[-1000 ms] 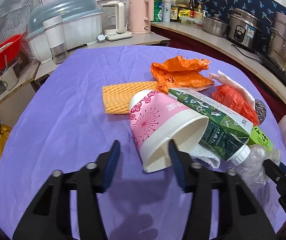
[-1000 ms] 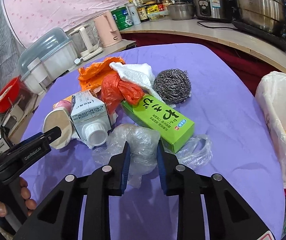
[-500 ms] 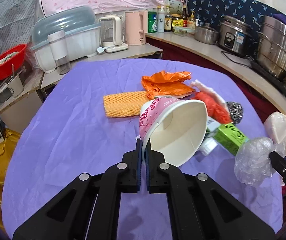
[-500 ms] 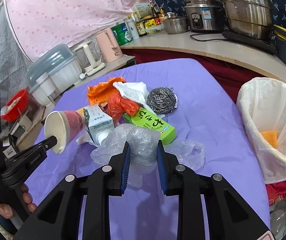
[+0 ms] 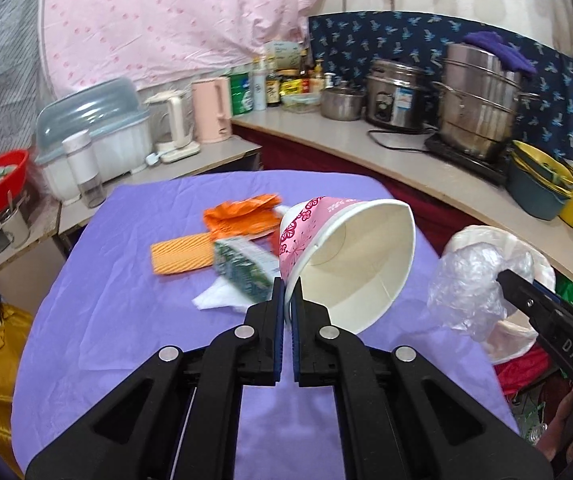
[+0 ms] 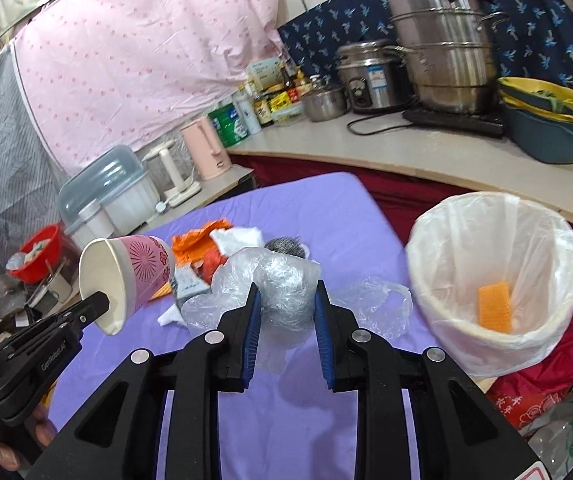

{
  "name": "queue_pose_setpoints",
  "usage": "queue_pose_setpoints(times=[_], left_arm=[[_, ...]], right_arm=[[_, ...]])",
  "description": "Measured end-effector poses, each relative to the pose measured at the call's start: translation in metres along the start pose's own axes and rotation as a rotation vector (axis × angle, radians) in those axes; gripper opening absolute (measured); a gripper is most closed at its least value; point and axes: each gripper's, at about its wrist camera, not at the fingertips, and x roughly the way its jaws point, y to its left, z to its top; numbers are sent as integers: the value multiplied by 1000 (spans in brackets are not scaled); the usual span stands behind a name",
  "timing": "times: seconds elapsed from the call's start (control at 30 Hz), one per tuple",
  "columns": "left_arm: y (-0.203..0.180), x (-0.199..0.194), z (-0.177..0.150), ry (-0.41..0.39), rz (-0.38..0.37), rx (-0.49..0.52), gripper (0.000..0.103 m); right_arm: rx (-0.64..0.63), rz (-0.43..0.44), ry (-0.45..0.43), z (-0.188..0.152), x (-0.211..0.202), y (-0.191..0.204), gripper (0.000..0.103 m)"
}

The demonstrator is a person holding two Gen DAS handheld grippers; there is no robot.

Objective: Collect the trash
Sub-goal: 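Lift the paper cup and plastic bag and carry both over the bin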

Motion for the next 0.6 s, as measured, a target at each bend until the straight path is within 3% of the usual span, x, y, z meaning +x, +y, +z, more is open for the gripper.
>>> queue_pose_setpoints(times=[0.3, 0.6], left_arm=[[-107, 9, 9, -74, -23, 200, 3], [-207, 40, 11, -103, -70, 346, 3]], right_arm=[[43, -169, -77, 25, -31, -85, 24], [99, -293, -78, 41, -22, -168, 24]])
